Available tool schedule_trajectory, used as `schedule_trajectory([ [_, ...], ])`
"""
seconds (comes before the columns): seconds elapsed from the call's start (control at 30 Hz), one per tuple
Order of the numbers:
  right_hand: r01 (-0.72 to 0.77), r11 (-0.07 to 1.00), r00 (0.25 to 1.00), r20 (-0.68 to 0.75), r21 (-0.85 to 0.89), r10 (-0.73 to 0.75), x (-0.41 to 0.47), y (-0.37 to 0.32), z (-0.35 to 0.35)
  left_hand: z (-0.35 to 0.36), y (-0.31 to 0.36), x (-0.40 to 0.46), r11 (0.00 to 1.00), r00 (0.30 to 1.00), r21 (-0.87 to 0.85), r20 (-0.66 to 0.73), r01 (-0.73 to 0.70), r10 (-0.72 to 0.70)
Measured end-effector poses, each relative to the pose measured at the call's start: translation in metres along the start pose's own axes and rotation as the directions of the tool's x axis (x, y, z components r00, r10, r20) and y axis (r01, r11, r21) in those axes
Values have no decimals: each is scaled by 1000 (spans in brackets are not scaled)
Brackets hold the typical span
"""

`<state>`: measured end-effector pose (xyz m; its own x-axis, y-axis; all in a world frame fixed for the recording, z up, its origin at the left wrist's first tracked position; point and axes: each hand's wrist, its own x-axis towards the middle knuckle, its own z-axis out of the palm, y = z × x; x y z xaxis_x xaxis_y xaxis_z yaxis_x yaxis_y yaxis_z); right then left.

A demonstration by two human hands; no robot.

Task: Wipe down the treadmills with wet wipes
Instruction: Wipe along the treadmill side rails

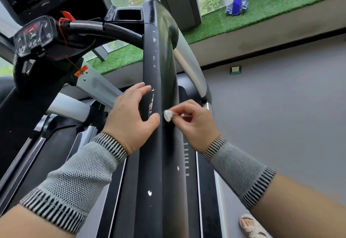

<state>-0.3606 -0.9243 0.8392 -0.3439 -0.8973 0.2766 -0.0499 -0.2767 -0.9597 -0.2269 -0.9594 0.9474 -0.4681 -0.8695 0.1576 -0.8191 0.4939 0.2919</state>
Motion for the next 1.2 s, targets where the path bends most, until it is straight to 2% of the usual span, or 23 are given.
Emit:
schedule_trajectory([
  [0.1,14,1000,1000,-23,11,-14,-6,-1,1,-1,-3,-7,986,996,146,32,-86,82],
  [0.23,-20,999,990,-141,45,26,20,-7,12,-2,0,-13,975,993,188,25,-121,119],
  [0.4,55,996,996,-79,69,-49,-41,-1,5,-2,-2,-17,975,994,194,12,-108,108],
  [0.6,-106,993,971,-211,46,113,5,10,9,1,-1,-19,984,996,155,11,-86,86],
  [0.7,-129,986,973,-179,105,147,-17,13,9,1,-3,-19,986,996,146,8,-84,84],
  [0.8,-167,982,971,-159,88,180,-31,19,6,2,-5,-18,987,997,141,7,-77,77],
  [1.03,-343,930,903,-227,129,365,26,37,13,2,-4,-18,995,998,82,12,-64,63],
  [1.2,-475,866,867,-85,154,491,-22,51,12,3,-8,-20,998,999,47,2,-52,52],
])
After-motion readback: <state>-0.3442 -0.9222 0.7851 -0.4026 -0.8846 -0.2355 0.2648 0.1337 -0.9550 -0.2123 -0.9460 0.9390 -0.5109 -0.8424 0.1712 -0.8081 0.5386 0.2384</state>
